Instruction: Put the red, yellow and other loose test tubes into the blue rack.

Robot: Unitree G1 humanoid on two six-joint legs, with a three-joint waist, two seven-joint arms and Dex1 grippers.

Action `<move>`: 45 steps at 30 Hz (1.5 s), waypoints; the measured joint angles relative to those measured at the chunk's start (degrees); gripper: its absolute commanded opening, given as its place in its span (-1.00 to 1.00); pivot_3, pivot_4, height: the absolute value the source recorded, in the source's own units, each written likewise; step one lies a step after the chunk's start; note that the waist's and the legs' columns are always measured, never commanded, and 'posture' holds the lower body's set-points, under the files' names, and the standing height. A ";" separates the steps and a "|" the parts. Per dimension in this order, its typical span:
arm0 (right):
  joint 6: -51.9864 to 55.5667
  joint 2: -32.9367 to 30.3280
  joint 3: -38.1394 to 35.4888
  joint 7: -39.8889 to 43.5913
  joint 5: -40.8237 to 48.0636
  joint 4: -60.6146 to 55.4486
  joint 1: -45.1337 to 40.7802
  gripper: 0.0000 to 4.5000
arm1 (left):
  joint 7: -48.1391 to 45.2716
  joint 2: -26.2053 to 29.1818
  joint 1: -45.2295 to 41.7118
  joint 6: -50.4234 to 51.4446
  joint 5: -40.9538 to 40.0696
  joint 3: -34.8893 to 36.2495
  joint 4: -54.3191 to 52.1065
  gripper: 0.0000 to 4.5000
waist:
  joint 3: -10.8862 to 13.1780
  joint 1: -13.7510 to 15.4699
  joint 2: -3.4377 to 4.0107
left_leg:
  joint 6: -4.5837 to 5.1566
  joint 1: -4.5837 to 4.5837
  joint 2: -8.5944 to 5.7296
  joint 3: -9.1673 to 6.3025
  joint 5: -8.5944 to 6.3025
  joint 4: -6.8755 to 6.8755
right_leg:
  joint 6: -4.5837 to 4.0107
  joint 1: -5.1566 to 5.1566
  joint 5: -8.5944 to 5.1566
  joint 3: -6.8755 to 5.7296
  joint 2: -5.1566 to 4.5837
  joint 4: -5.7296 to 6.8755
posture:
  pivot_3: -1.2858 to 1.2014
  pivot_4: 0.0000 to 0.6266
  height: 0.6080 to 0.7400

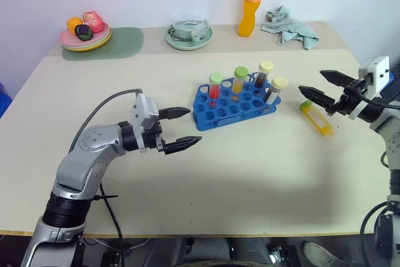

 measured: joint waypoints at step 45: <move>12.63 -0.71 30.17 13.38 -29.04 39.54 -31.02 -0.66 | -6.22 1.09 2.06 -1.23 -1.31 -2.03 -1.47 0.89 | 0.01 -0.28 -0.01 | 0.00 -0.14 0.01 0.05 -0.01 0.00 | 0.14 -0.09 0.08 -0.02 0.08 -0.05 | 0.03 -0.52 0.98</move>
